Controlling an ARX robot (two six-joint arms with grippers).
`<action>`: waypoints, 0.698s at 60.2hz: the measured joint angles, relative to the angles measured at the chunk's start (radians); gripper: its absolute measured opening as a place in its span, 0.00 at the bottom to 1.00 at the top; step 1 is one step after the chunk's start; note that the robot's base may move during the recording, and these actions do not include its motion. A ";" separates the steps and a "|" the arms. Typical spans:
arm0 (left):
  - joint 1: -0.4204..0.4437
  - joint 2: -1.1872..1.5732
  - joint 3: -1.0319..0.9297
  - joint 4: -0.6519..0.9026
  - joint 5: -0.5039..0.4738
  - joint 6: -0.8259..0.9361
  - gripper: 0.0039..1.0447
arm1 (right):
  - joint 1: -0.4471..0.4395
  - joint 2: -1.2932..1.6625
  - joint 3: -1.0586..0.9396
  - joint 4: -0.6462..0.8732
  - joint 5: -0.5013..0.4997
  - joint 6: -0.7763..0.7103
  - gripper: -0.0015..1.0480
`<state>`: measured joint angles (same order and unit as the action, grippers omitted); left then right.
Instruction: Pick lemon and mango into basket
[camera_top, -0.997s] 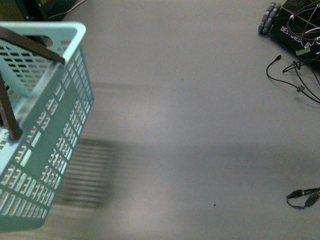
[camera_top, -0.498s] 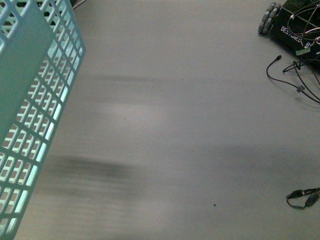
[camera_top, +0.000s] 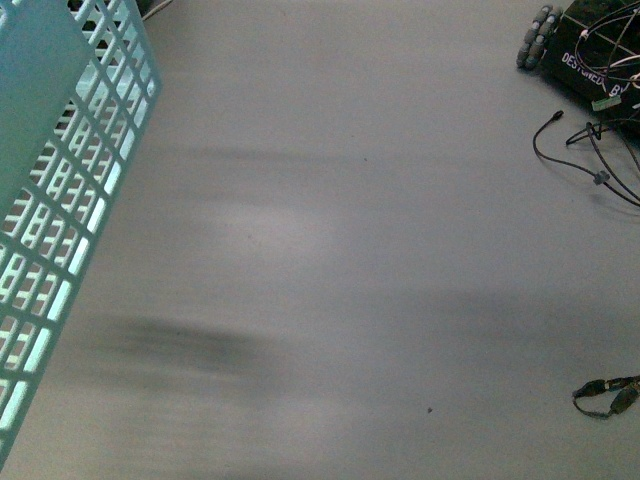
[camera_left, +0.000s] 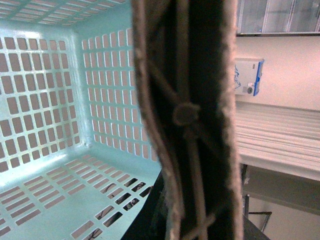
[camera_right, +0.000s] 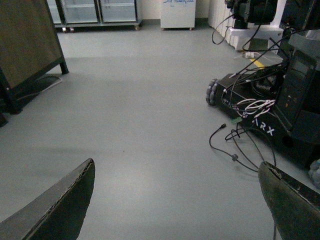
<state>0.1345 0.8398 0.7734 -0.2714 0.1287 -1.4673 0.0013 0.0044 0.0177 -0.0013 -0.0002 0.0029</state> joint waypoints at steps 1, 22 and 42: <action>0.000 0.000 0.000 0.000 0.000 0.000 0.05 | 0.000 0.000 0.000 0.000 0.001 0.000 0.92; 0.000 0.001 0.000 0.000 0.002 0.000 0.05 | 0.000 0.000 0.000 0.000 0.000 0.000 0.92; 0.000 0.001 0.000 0.000 0.002 0.000 0.05 | 0.000 0.000 0.000 0.000 0.001 0.000 0.92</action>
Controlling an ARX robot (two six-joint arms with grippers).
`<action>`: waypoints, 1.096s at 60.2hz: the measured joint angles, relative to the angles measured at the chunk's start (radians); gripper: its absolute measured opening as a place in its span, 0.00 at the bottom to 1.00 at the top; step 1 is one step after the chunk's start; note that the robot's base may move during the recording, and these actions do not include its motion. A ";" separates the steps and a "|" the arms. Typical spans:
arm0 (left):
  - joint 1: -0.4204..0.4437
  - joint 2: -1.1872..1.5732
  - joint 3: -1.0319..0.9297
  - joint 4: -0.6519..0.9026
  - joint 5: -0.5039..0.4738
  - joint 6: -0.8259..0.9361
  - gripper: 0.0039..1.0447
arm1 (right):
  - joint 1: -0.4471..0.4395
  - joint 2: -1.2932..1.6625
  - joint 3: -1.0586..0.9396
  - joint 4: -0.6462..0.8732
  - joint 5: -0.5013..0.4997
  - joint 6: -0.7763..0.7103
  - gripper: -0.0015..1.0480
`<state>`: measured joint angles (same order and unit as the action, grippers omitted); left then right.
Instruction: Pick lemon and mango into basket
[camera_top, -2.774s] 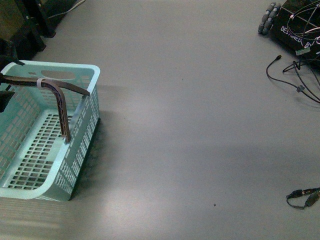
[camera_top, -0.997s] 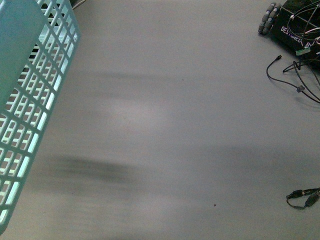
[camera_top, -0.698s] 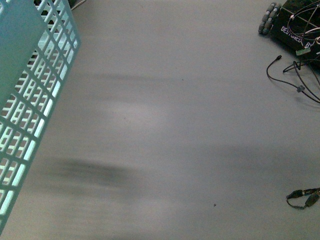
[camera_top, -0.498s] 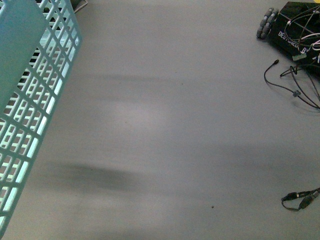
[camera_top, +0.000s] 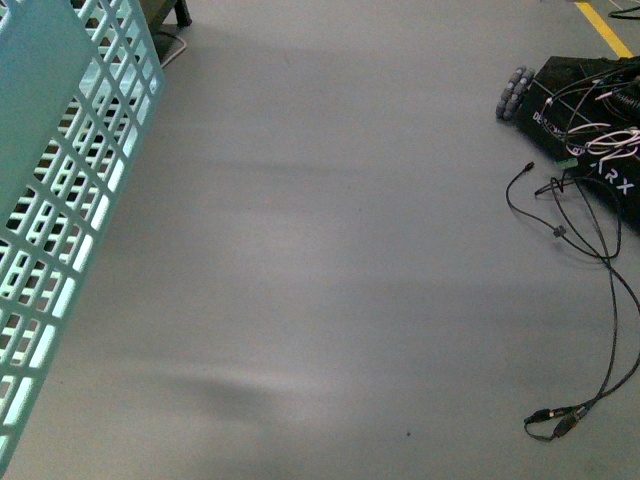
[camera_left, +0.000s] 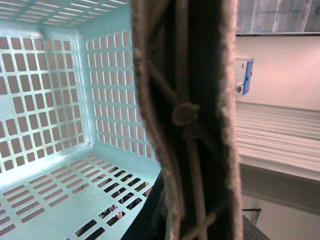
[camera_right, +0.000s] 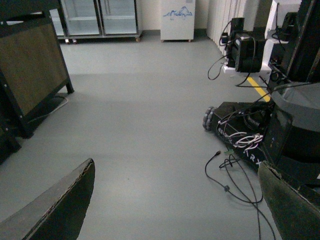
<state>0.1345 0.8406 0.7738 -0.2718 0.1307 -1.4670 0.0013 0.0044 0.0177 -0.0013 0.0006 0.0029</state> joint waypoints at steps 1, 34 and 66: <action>0.000 0.000 0.000 0.000 0.000 0.000 0.05 | 0.000 0.000 0.000 0.000 -0.001 0.000 0.92; 0.000 0.000 0.000 0.000 0.000 0.000 0.05 | 0.000 0.000 0.000 0.000 -0.001 0.000 0.92; 0.000 0.000 0.000 0.000 0.000 0.001 0.05 | 0.000 0.000 0.000 0.000 0.000 0.000 0.92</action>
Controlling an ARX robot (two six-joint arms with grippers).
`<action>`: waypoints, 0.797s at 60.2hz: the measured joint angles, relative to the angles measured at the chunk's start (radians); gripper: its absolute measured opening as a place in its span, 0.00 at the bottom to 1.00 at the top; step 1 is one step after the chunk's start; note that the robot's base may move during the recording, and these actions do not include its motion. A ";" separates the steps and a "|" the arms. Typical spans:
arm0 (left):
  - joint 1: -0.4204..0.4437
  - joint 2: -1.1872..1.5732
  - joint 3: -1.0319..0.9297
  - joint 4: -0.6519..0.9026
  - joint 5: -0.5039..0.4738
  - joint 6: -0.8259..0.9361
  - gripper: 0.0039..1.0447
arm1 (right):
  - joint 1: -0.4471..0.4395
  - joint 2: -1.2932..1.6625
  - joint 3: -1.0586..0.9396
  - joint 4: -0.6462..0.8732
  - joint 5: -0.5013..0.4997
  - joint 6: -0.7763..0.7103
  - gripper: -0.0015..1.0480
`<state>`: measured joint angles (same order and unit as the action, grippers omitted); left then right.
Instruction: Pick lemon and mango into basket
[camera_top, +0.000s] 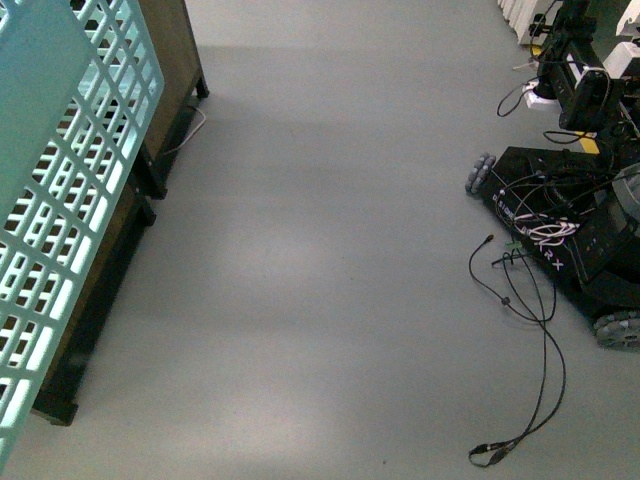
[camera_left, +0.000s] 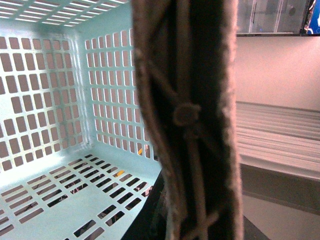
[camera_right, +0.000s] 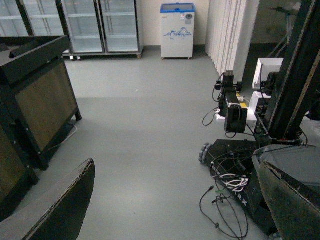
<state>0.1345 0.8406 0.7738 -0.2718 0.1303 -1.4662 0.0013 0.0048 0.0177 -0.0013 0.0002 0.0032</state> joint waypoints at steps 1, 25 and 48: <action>0.000 0.000 0.000 0.000 0.000 0.000 0.05 | 0.000 0.000 0.000 0.000 0.000 -0.001 0.92; 0.000 0.000 0.000 0.000 0.000 0.000 0.05 | 0.000 0.000 0.000 0.000 0.000 0.000 0.92; -0.006 0.000 0.000 0.000 0.018 -0.009 0.05 | 0.000 -0.001 0.000 0.000 0.003 0.000 0.92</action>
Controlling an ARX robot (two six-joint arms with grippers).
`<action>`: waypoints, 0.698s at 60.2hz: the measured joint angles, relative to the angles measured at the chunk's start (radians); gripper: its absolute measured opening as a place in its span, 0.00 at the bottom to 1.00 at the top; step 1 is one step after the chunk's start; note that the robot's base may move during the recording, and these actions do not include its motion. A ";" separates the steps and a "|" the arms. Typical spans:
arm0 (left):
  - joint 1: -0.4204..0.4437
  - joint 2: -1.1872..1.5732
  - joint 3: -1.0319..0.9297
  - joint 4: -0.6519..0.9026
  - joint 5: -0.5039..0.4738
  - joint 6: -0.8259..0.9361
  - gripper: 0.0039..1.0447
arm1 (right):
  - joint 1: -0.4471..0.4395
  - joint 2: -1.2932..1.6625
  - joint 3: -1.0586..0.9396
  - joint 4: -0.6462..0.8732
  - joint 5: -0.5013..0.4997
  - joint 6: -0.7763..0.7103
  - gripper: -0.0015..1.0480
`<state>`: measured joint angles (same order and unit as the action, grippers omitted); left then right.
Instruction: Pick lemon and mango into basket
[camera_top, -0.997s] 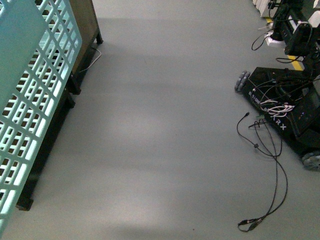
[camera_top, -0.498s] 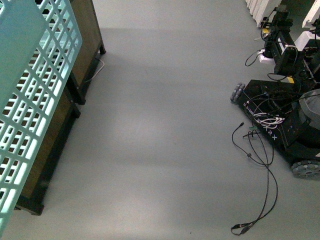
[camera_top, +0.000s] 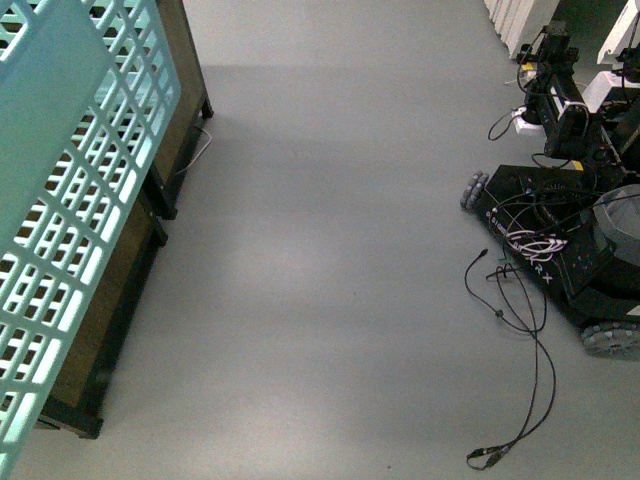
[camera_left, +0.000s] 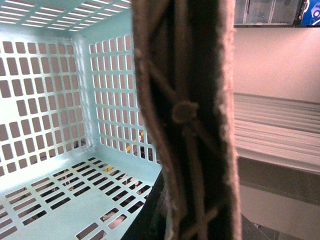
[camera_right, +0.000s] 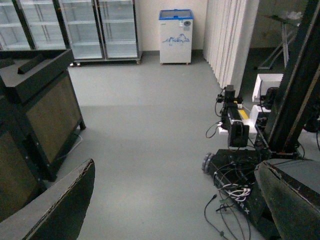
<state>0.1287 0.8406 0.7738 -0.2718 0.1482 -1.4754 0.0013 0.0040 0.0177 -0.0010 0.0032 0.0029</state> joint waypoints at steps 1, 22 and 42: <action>0.000 0.000 0.000 0.000 -0.004 0.000 0.05 | 0.000 0.000 0.000 0.000 0.000 0.000 0.92; 0.002 -0.001 0.000 -0.002 -0.019 0.011 0.05 | 0.000 0.000 0.000 0.000 -0.001 0.000 0.92; 0.002 -0.002 0.000 -0.002 -0.018 0.011 0.05 | 0.000 0.000 0.000 0.000 -0.003 0.000 0.92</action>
<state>0.1310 0.8387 0.7738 -0.2733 0.1303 -1.4639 0.0013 0.0036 0.0177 -0.0013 0.0002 0.0029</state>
